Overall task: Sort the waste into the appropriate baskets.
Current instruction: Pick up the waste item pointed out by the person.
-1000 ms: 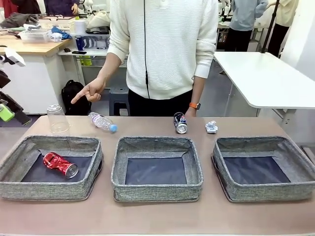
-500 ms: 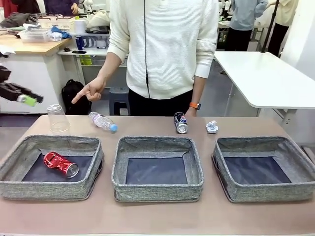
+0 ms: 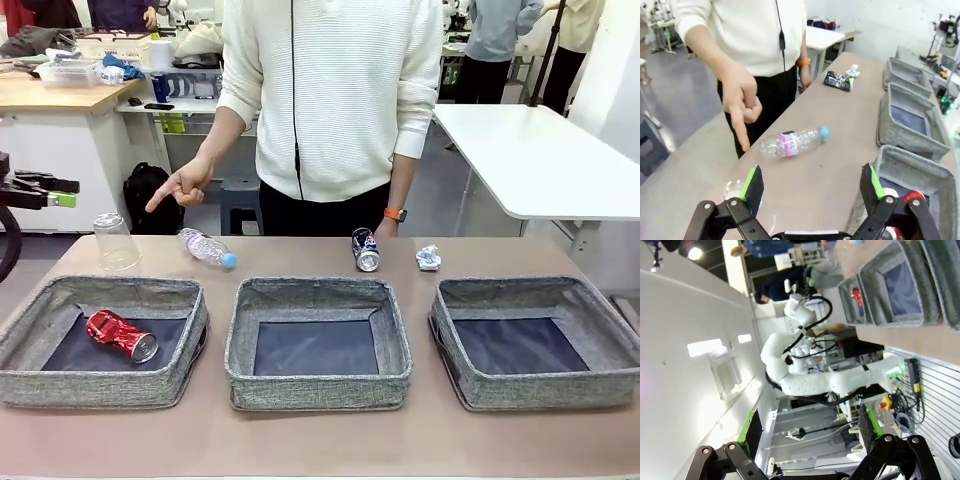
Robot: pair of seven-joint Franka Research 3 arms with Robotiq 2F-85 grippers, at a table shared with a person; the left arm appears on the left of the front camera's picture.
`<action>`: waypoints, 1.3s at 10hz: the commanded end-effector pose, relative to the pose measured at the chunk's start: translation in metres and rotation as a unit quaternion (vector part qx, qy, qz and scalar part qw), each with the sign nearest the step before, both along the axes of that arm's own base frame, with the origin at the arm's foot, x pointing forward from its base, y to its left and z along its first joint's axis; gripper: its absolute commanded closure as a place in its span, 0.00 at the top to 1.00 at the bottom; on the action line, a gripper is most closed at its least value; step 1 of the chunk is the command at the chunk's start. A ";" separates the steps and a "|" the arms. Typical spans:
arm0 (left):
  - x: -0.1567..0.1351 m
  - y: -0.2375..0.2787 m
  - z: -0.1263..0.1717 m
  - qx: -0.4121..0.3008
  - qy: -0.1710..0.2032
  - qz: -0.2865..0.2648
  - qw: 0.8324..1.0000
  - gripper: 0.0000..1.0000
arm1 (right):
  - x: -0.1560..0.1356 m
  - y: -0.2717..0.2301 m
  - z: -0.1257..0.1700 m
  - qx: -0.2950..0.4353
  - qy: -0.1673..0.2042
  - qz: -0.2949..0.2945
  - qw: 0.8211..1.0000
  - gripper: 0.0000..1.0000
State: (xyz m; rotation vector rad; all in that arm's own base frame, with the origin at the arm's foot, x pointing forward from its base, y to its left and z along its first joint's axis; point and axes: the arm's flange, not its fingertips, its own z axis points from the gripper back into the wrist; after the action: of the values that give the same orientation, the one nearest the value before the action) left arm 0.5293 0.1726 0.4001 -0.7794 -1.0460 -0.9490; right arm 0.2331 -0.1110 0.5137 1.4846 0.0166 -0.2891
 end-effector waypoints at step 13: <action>0.069 0.033 -0.082 0.120 -0.081 -0.047 0.988 1.00 | 0.002 -0.001 0.003 0.008 -0.016 0.000 1.000 1.00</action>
State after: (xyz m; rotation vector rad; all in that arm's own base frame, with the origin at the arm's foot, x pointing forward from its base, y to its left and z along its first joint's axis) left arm 0.5886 0.2076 0.3189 -0.5711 -1.0451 -1.1920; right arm 0.2328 -0.1114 0.5137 1.4851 0.0149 -0.2894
